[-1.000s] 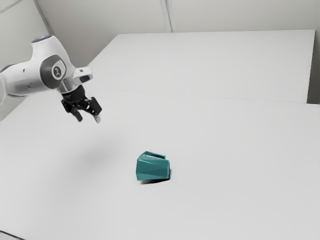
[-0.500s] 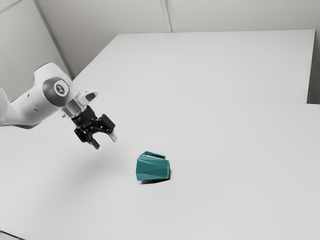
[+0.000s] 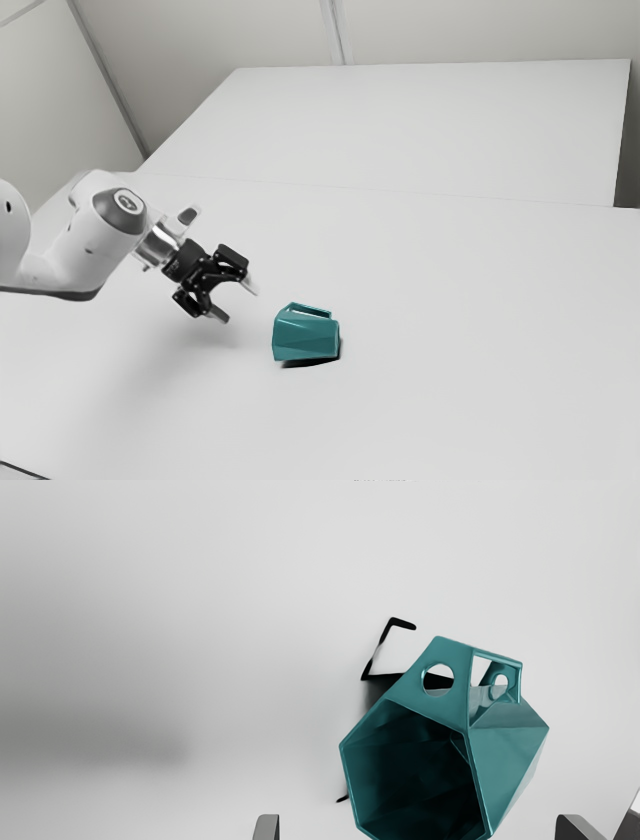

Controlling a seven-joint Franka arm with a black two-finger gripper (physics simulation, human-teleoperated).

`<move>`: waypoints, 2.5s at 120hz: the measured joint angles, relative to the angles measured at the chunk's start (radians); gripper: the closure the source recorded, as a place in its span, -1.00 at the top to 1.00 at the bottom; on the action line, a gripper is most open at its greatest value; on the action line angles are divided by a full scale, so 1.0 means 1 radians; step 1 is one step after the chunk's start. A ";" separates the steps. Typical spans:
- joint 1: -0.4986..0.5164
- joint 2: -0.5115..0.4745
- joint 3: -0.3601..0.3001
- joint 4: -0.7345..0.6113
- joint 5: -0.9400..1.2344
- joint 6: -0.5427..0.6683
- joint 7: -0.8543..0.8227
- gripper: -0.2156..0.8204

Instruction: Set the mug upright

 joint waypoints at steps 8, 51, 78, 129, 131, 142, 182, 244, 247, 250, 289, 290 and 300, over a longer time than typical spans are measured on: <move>-0.006 0.004 0.000 -0.016 -0.044 0.011 0.007 0.58; -0.106 0.039 0.000 -0.069 -0.268 0.068 0.055 0.58; -0.119 0.074 0.000 -0.062 -0.384 0.086 0.105 0.58; -0.147 0.090 0.000 -0.059 -0.506 0.122 0.174 -0.24; -0.147 0.090 -0.001 -0.060 -0.510 0.123 0.176 -0.30; -0.151 0.090 -0.001 -0.059 -0.525 0.126 0.185 -0.56; -0.180 0.069 -0.003 -0.060 -0.559 0.161 0.212 -0.89; -0.185 -0.033 0.001 -0.063 -0.380 0.194 0.206 -0.93; -0.186 -0.037 0.002 -0.061 -0.353 0.195 0.202 -0.93; -0.187 -0.041 0.004 -0.060 -0.327 0.195 0.197 -0.93; -0.197 -0.067 0.029 -0.034 -0.031 0.226 0.127 -0.93; -0.198 -0.067 0.029 -0.033 -0.023 0.228 0.125 -0.93; -0.215 -0.071 0.039 -0.026 0.043 0.240 0.105 -0.93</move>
